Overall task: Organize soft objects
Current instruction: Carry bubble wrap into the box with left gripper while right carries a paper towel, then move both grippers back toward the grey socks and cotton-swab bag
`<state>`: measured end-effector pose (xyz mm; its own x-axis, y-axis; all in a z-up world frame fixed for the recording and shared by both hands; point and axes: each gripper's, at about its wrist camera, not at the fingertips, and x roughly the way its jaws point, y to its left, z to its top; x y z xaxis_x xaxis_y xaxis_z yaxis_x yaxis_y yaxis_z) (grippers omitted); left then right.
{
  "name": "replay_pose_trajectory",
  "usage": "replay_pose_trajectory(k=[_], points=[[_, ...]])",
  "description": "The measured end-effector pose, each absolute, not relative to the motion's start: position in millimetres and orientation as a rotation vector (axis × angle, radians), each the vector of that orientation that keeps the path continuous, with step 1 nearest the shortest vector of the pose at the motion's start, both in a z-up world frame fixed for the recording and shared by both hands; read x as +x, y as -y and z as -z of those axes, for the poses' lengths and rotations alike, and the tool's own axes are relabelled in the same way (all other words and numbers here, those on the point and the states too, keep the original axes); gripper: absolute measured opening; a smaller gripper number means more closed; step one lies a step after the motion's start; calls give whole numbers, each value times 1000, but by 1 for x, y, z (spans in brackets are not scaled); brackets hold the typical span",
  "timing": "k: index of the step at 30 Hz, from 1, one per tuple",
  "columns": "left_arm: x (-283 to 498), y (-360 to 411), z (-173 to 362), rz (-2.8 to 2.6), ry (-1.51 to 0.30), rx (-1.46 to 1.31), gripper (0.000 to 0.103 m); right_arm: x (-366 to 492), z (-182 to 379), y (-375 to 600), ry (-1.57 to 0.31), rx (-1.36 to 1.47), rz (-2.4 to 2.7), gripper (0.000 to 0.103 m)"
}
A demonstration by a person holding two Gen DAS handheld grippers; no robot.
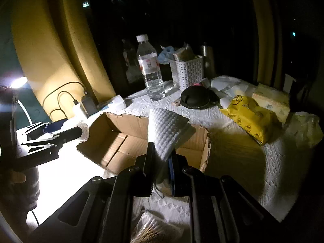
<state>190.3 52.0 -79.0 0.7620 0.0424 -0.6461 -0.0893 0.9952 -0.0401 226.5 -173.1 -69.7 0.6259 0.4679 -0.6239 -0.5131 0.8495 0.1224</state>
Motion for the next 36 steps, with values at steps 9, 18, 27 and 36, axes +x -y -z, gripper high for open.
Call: replay_pose_trajectory(k=[9, 18, 27, 36], points=[[219, -59, 106, -90, -756, -72, 61, 253, 95, 167, -752, -71, -535, 13], [222, -58, 110, -98, -775, -66, 63, 265, 110, 161, -788, -84, -511, 13], [219, -57, 106, -112, -764, -74, 88, 260, 104, 161, -777, -79, -507, 41], [205, -56, 89, -123, -734, -76, 88, 243, 91, 168, -747, -63, -507, 42]])
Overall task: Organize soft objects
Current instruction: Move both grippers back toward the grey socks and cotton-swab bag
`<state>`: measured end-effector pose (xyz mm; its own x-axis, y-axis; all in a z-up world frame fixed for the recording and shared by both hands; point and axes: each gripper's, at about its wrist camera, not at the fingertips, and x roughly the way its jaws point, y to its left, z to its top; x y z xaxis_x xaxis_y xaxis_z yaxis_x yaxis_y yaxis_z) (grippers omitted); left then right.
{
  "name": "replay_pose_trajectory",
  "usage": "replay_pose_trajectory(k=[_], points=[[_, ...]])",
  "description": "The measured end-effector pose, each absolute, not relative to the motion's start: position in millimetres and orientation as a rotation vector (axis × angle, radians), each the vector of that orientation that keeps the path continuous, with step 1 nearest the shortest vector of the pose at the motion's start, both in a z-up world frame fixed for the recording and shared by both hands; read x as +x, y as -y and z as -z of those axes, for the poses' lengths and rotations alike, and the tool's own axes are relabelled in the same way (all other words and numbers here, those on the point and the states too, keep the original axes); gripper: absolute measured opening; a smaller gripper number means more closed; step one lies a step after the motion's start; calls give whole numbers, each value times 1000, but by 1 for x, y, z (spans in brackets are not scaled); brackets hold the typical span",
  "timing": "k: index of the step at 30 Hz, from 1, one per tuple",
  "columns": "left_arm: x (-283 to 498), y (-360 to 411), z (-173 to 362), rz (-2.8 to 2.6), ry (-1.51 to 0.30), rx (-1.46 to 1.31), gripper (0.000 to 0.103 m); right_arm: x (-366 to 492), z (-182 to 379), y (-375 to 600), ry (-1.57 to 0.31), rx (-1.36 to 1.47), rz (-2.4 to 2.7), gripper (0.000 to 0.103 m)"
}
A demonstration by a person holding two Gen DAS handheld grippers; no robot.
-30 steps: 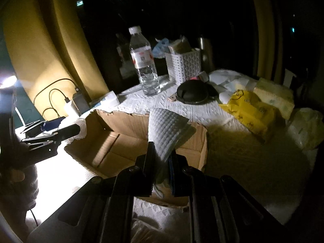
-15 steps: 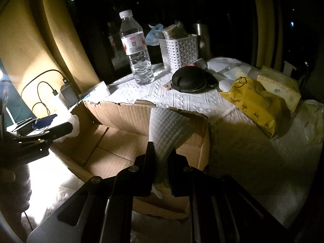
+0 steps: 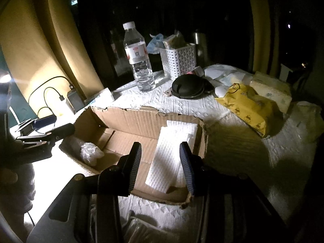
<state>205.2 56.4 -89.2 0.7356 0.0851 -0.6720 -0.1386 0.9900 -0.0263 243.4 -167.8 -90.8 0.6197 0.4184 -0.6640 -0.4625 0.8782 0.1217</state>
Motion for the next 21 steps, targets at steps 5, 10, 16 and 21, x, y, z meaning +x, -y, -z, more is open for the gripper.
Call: replay_pose_trajectory(k=[5, 10, 16, 21], points=[[194, -56, 83, -125, -722, -88, 88, 230, 85, 172, -723, -68, -495, 42], [178, -51, 76, -111, -706, -103, 88, 213, 80, 176, -717, -65, -494, 42], [159, -43, 71, -83, -695, -126, 88, 194, 77, 180, -712, -64, -484, 44], [146, -32, 70, -63, -698, -113, 88, 179, 75, 186, -706, -59, -476, 50]])
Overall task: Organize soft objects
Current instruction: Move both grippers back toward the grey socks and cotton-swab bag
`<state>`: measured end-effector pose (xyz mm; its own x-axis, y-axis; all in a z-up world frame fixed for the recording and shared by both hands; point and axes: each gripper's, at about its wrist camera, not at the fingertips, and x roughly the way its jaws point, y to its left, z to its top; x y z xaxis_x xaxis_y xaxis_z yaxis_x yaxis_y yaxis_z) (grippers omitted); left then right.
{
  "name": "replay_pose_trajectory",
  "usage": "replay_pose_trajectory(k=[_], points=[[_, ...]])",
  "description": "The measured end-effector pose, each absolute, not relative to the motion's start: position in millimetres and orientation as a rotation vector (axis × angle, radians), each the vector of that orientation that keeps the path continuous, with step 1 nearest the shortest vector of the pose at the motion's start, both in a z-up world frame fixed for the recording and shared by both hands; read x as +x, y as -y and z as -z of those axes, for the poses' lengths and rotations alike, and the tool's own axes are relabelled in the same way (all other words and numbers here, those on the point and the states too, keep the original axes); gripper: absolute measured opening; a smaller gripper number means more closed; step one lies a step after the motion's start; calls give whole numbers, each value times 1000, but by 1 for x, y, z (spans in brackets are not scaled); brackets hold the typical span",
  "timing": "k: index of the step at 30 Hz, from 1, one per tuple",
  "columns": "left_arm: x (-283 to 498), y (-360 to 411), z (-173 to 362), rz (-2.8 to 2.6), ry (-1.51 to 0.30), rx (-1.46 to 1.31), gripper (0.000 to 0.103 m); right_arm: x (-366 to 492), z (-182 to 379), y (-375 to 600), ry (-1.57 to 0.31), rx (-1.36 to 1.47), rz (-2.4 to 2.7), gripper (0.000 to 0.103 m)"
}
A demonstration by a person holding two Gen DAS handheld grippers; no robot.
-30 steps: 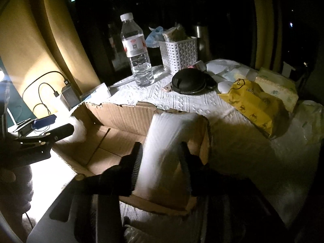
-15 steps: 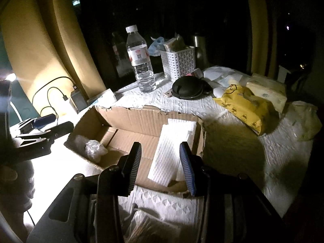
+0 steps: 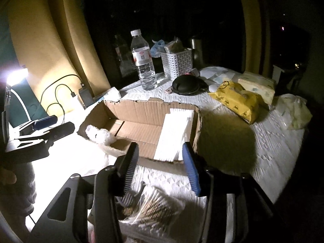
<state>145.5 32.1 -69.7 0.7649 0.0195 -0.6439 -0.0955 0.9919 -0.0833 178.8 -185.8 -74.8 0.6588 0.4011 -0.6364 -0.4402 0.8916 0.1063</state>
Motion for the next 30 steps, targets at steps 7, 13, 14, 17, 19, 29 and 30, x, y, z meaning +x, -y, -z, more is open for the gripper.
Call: replay_pose_trajectory(k=[7, 13, 14, 17, 19, 29, 30], points=[[129, -17, 73, -29, -709, -102, 88, 160, 77, 190, -709, -58, -474, 51], [118, -7, 78, -8, -723, -94, 88, 146, 83, 194, -727, -49, -470, 53], [117, -5, 80, -4, -727, -92, 88, 145, 84, 195, -730, -43, -468, 54], [113, 0, 85, 3, -740, -90, 88, 143, 88, 200, -740, -25, -464, 60], [111, 3, 89, 7, -752, -88, 88, 143, 90, 202, -747, -19, -461, 61], [106, 15, 117, 8, -819, -83, 88, 141, 119, 208, -807, 5, -468, 63], [104, 16, 118, 10, -823, -84, 88, 141, 121, 208, -813, 7, -469, 63]])
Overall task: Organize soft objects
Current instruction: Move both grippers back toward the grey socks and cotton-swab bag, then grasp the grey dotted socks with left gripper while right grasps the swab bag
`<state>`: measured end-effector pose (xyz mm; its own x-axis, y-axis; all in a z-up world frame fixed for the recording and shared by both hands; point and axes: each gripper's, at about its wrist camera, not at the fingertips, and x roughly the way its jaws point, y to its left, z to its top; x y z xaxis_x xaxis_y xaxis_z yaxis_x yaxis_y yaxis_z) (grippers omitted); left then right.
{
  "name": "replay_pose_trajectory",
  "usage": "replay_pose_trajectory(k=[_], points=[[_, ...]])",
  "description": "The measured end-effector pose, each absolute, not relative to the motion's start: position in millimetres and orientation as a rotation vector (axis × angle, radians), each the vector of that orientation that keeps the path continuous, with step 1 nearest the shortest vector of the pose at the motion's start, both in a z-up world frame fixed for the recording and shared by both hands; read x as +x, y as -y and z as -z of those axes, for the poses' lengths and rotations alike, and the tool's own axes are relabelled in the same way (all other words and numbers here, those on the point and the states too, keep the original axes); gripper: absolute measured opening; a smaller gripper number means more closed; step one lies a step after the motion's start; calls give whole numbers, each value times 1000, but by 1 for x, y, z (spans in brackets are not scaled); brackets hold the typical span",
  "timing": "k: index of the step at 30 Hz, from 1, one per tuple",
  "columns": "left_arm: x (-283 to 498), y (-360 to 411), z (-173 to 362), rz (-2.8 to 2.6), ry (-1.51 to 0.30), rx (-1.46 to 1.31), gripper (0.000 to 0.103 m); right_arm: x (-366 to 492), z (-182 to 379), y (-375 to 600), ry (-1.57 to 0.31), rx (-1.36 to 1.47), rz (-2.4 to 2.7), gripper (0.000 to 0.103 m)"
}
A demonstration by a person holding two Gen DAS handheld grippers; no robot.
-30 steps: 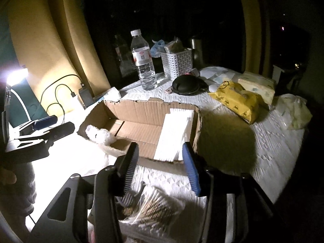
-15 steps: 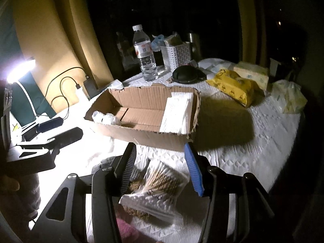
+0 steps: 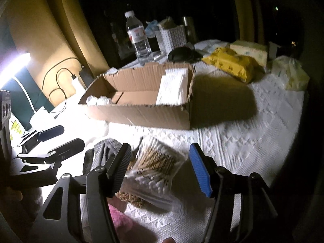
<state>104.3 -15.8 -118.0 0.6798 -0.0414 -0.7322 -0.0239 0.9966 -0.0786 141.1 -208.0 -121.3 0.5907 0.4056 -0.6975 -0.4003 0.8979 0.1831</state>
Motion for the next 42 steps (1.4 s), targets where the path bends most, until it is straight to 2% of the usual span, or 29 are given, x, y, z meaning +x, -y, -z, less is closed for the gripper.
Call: replay_pose_trajectory(k=[5, 8, 19, 20, 22, 25, 37, 38, 39, 42], points=[[104, 23, 124, 29, -851, -71, 88, 141, 132, 205, -840, 15, -472, 64], [105, 29, 126, 42, -858, -61, 88, 145, 138, 208, -860, 47, -464, 73], [118, 37, 138, 53, -908, -83, 88, 157, 159, 212, -934, 82, -509, 76], [119, 37, 139, 49, -911, -86, 88, 157, 162, 209, -945, 71, -518, 75], [122, 36, 142, 47, -922, -96, 88, 155, 164, 207, -942, 73, -546, 61], [126, 37, 147, 46, -942, -95, 88, 153, 161, 205, -937, 63, -559, 49], [145, 48, 158, 73, -966, -60, 87, 155, 150, 231, -891, 63, -504, 45], [146, 48, 159, 81, -968, -64, 81, 155, 150, 232, -890, 61, -503, 45], [147, 47, 160, 90, -973, -70, 71, 155, 149, 232, -890, 60, -506, 44], [149, 47, 163, 102, -980, -76, 65, 153, 147, 231, -884, 56, -514, 44]])
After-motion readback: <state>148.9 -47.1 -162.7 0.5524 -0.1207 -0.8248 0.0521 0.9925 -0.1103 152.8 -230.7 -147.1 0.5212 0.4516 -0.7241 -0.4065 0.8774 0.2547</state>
